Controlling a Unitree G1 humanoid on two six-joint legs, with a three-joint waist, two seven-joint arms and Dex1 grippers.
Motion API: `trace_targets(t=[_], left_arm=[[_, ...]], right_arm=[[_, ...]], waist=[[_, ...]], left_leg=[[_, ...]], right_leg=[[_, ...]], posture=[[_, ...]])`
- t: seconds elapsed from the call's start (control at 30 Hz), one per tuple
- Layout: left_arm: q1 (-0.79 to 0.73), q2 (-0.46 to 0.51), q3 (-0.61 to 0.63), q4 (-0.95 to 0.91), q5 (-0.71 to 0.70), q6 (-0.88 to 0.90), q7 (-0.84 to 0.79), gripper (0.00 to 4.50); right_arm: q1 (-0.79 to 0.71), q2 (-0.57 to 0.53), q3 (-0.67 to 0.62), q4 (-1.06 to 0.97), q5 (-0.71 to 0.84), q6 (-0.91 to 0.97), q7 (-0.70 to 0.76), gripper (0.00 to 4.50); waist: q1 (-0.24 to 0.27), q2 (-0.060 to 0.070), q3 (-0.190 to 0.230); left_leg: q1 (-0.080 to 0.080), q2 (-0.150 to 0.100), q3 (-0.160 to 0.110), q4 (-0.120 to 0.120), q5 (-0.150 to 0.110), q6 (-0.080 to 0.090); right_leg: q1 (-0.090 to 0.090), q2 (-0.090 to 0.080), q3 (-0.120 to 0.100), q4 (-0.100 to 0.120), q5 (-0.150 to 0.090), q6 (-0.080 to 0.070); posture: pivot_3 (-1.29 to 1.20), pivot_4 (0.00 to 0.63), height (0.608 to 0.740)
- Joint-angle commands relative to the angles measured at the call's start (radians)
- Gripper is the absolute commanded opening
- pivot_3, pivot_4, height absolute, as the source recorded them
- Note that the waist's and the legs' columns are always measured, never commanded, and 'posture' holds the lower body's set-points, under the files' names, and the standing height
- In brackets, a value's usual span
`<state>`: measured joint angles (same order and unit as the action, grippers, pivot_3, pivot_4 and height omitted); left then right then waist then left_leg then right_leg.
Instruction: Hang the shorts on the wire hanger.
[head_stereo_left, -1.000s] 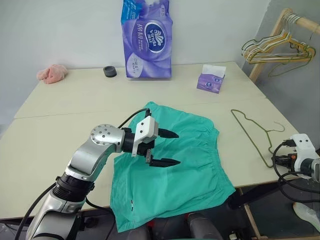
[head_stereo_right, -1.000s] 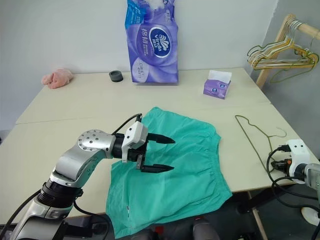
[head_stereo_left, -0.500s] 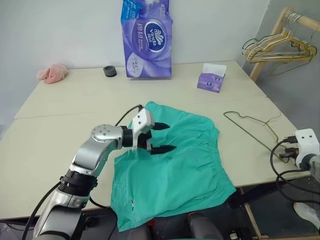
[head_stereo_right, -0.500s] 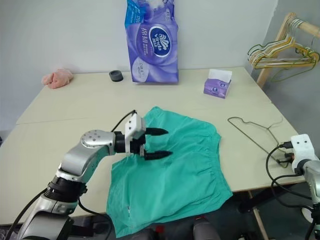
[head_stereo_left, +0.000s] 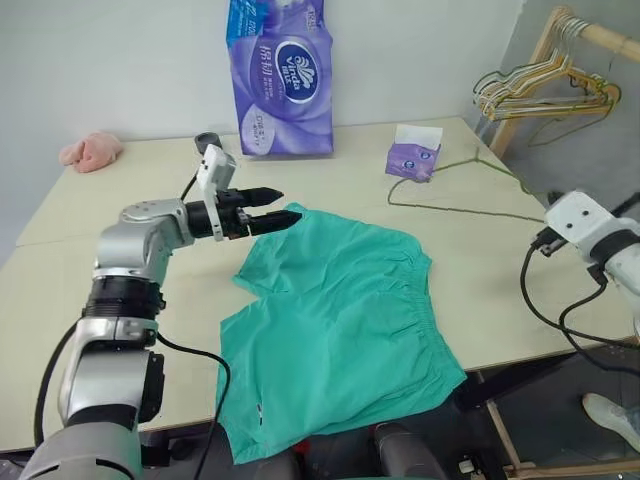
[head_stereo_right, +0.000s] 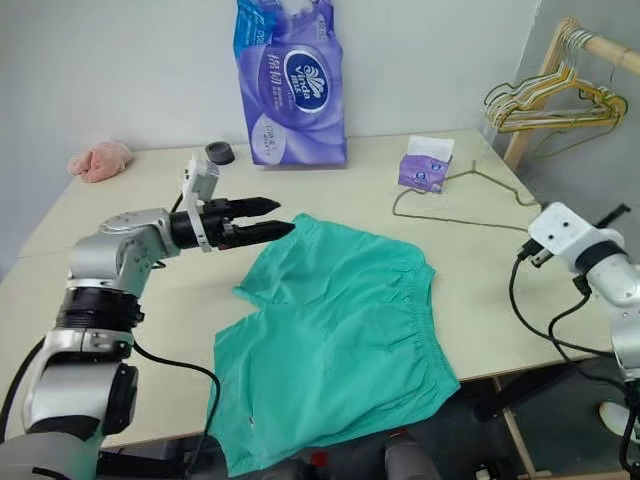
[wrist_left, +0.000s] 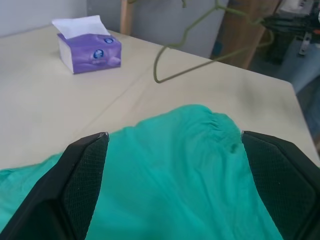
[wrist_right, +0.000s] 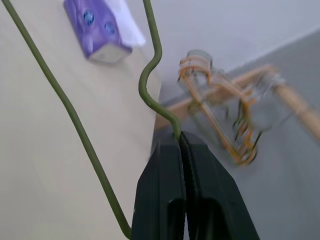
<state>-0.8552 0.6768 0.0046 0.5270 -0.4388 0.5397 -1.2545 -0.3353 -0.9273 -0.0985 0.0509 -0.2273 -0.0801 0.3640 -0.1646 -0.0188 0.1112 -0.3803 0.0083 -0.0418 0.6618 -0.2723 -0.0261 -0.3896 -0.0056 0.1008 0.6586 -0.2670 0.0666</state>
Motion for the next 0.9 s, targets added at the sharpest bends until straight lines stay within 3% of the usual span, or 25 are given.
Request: trace_targets(t=[0.03, 0.27, 0.47, 0.87, 0.9], left_arm=[[-0.045, 0.016, -0.026, 0.048, 0.047, -0.055, -0.071, 4.5], [-0.06, -0.021, -0.064, 0.114, 0.133, -0.163, -0.089, 4.5], [-0.004, -0.047, -0.096, 0.058, 0.157, -0.175, -0.125, 4.5], [0.03, -0.053, -0.109, 0.025, 0.185, -0.168, -0.122, 4.5], [0.027, -0.057, -0.104, 0.029, 0.183, -0.168, -0.117, 4.31]], right_arm=[[-0.061, -0.011, 0.015, -0.028, -0.04, -0.123, -0.014, 0.0], [-0.118, 0.041, 0.113, -0.059, -0.074, -0.267, 0.032, 0.0], [-0.141, 0.117, 0.151, -0.098, -0.072, -0.251, 0.061, 0.0], [-0.183, 0.171, 0.156, -0.119, -0.081, -0.242, 0.085, 0.0], [-0.181, 0.173, 0.157, -0.123, -0.083, -0.242, 0.087, 0.0]], waist=[[0.0, 0.0, 0.0], [0.0, 0.0, 0.0], [-0.002, 0.0, 0.0], [-0.002, 0.0, 0.0], [-0.002, 0.0, 0.0]], left_leg=[[0.0, 0.0, 0.0, 0.0, 0.0, 0.0], [0.0, 0.0, -0.001, 0.0, 0.0, 0.0], [0.0, 0.0, -0.002, 0.001, 0.0, 0.0], [0.0, 0.0, -0.004, 0.001, 0.0, 0.0], [0.0, 0.0, -0.005, 0.001, 0.0, 0.0]], right_leg=[[0.0, 0.0, 0.0, 0.0, 0.0, 0.0], [0.0, 0.0, -0.001, 0.001, 0.002, -0.005], [0.0, 0.0, -0.001, 0.002, 0.003, -0.005], [0.0, 0.0, -0.002, 0.004, 0.003, -0.006], [0.0, 0.0, -0.003, 0.004, 0.003, -0.006]], posture=[[-0.17, 0.087, 0.74], [-0.17, 0.086, 0.74], [-0.17, 0.088, 0.74], [-0.16, 0.085, 0.74], [-0.16, 0.085, 0.74]])
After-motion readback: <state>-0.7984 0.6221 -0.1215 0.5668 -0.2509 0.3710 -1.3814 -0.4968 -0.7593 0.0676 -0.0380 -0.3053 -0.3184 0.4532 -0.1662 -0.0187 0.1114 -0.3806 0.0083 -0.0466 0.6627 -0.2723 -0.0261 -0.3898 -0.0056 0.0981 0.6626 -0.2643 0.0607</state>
